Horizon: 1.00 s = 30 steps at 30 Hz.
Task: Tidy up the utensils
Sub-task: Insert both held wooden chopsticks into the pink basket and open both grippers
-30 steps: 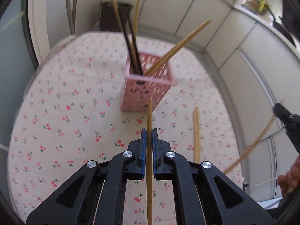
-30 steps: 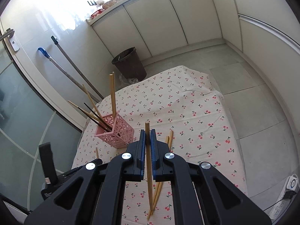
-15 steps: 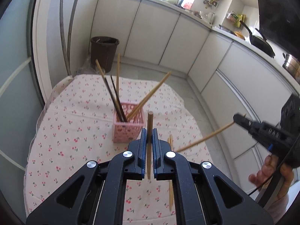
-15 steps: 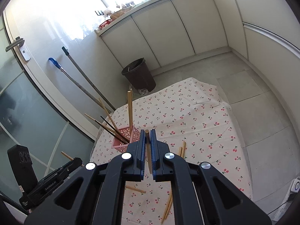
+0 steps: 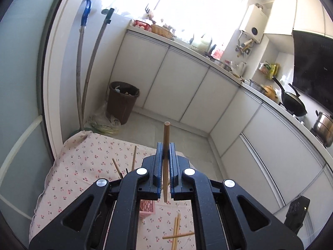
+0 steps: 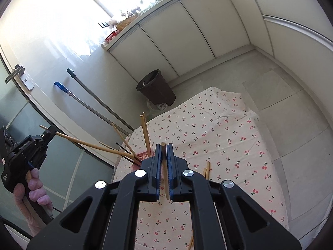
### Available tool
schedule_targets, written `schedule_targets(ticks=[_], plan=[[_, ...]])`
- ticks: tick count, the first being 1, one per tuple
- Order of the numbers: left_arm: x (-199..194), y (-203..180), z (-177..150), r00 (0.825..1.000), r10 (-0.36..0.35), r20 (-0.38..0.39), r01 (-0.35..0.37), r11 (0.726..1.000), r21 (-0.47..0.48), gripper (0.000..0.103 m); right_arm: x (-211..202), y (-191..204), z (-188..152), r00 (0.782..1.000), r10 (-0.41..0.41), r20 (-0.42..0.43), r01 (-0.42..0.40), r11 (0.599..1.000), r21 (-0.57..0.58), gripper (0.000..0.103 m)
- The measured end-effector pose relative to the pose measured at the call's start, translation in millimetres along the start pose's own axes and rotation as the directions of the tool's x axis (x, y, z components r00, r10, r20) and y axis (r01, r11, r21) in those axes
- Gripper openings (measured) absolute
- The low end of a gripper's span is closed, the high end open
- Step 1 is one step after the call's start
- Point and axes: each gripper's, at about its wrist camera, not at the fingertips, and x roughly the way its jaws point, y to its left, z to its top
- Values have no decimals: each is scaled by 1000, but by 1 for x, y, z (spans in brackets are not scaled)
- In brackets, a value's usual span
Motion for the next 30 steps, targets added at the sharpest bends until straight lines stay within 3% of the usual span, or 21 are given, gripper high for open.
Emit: schedule_targets(ticks=[5, 7, 9, 11, 15, 18, 20, 30], plan=[[32, 17, -10, 997, 74, -34, -74, 997, -8, 5, 5, 2, 3, 1000, 16, -9, -16, 1000, 8, 5], [56, 31, -23, 992, 75, -102, -77, 997, -13, 9, 5, 6, 4, 1000, 27, -7, -27, 1000, 11, 5], [67, 49, -32, 982, 123, -146, -131, 990, -52, 8, 3, 12, 6, 999, 36, 3, -36, 999, 7, 5], [59, 60, -32, 982, 132, -136, -145, 985, -91, 8, 0, 21, 8, 998, 52, 23, -52, 999, 3, 5], [17, 72, -17, 989, 143, -42, -148, 972, -181, 8, -5, 40, 22, 994, 76, 76, -76, 997, -3, 5], [-4, 76, -12, 991, 134, 3, -130, 968, -216, 15, -3, 52, 33, 989, 79, 124, -79, 997, -4, 5], [-9, 75, -10, 991, 130, 6, -126, 968, -219, 21, 2, 56, 39, 987, 78, 142, -80, 997, 6, 5], [2, 71, -16, 993, 110, -37, -115, 976, -183, 21, 48, 56, 48, 984, 36, 172, -48, 997, 64, 6]])
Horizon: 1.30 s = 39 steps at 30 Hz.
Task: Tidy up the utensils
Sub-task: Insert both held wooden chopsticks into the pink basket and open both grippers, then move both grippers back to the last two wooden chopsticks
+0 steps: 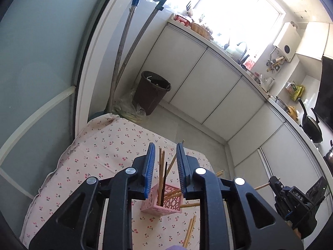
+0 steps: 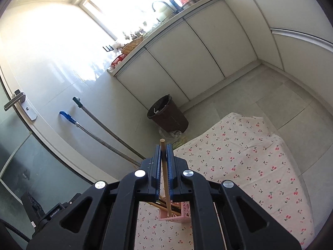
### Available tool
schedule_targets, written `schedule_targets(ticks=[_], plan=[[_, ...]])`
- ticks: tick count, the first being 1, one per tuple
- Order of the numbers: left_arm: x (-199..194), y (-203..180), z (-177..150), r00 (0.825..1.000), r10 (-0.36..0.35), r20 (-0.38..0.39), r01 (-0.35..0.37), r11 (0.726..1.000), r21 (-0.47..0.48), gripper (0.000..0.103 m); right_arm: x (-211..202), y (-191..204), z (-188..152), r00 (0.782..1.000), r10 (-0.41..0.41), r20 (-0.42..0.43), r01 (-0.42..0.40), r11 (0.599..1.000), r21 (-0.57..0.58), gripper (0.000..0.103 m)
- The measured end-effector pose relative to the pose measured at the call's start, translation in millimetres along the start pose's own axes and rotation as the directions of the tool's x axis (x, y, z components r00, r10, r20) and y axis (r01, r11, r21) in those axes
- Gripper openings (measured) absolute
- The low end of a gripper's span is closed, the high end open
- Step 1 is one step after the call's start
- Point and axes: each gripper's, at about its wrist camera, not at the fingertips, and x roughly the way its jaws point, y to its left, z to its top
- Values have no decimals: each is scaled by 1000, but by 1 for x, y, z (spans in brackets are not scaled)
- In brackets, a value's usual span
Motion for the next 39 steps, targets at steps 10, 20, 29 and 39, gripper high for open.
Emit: schedule_targets(ticks=[10, 20, 29, 39], plan=[[9, -2, -9, 998, -5, -55, 7, 999, 32, 21, 46, -18, -29, 994, -68, -83, 68, 998, -7, 10], [19, -34, -42, 991, -6, -137, 29, 986, 163, 34, 10, 8, -41, 977, -210, -20, 199, 947, -250, 51], [20, -43, -62, 986, 37, -161, -1, 976, 218, 50, -14, -12, -57, 956, -289, -49, 261, 915, -307, 63], [29, -52, -87, 974, 77, -212, -19, 965, 263, 63, -35, -28, -61, 932, -362, -29, 331, 880, -340, 86]])
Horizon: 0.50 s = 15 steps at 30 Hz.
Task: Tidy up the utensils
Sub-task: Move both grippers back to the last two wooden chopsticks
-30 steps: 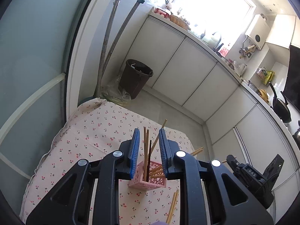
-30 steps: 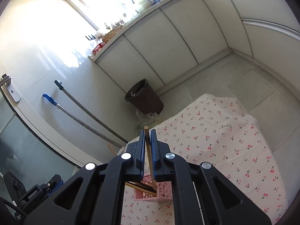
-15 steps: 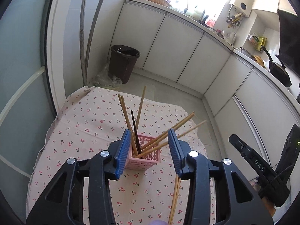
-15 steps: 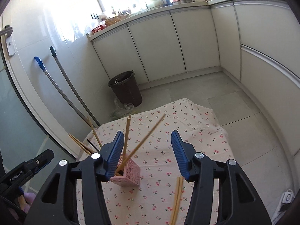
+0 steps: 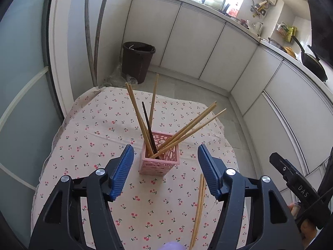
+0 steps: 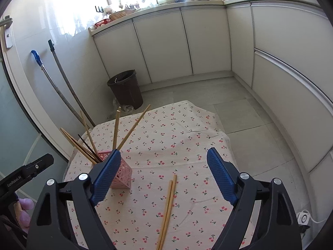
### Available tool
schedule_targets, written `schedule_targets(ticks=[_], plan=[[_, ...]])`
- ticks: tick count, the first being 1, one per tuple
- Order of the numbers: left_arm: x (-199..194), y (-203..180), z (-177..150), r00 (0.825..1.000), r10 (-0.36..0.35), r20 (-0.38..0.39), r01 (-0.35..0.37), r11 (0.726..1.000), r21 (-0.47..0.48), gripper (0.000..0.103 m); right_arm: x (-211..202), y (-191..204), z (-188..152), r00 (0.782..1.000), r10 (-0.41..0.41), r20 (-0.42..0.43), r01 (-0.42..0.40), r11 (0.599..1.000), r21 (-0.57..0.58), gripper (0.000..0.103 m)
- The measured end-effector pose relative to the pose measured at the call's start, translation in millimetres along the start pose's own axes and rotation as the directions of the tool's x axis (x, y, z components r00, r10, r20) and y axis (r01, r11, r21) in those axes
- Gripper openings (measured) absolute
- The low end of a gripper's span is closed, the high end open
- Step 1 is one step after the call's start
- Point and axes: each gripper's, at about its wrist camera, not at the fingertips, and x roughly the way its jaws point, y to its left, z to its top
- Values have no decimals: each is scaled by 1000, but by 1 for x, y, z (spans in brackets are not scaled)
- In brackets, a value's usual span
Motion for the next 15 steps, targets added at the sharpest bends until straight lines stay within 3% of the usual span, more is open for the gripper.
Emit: schedule_targets(ticks=[4, 15], plan=[[11, -7, -12, 999, 6, -38, -6, 1000, 20, 74, 2, -3, -8, 997, -75, -14, 75, 996, -50, 95], [42, -32, -36, 991, 44, -125, -31, 994, 108, 88, 18, -14, -31, 968, -234, -86, 215, 959, -183, 96]])
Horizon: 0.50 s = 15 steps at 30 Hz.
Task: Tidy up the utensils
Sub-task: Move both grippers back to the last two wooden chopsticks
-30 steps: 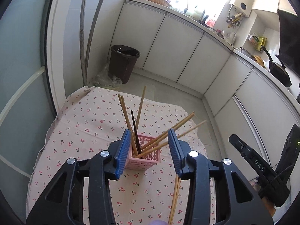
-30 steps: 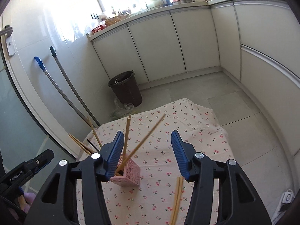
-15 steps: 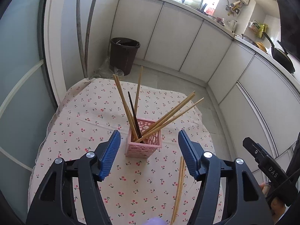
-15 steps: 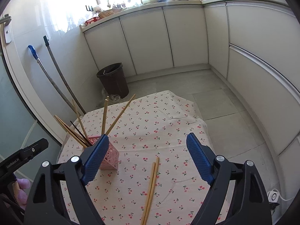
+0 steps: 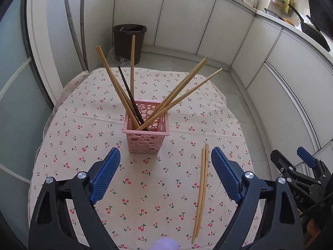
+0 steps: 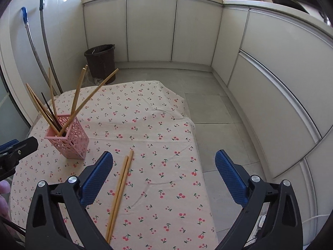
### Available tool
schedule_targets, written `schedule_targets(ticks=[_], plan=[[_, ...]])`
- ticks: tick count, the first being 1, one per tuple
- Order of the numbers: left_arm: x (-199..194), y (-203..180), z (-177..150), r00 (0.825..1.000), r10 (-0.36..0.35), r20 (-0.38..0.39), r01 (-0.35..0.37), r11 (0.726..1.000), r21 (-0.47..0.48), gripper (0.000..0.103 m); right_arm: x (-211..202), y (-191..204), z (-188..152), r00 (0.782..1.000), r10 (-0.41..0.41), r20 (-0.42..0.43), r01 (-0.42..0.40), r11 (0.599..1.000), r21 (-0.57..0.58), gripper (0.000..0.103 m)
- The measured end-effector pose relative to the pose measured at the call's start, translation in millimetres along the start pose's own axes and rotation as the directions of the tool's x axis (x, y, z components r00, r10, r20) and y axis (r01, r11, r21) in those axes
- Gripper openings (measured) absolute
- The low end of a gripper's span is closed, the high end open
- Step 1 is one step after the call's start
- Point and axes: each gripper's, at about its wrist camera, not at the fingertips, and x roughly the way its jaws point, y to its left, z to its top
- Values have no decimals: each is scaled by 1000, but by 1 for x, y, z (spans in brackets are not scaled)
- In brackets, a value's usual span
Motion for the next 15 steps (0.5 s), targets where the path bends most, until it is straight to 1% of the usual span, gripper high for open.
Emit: schedule_targets(ticks=[1, 3, 6, 8, 11, 15], plan=[[2, -4, -2, 1000, 3, -7, -3, 1000, 11, 92, 1, -2, 0, 1000, -3, -9, 3, 1000, 0, 96], [9, -10, -5, 999, 14, -29, -12, 999, 36, 95, 2, -9, -1, 1000, -9, -23, 9, 1000, 9, 96], [24, -16, -12, 996, 37, -82, -31, 997, 76, 96, 2, -24, -3, 999, -15, -44, 18, 999, 48, 96], [36, -21, -17, 992, 48, -116, -36, 994, 107, 96, 5, -34, -5, 997, -15, -80, 20, 997, 69, 96], [55, -30, -28, 981, 86, -171, -57, 984, 167, 96, 12, -47, -11, 991, -17, -132, 29, 996, 89, 96], [81, -40, -41, 966, 140, -217, -93, 973, 212, 96, 18, -58, -15, 987, 0, -163, 21, 991, 129, 96]])
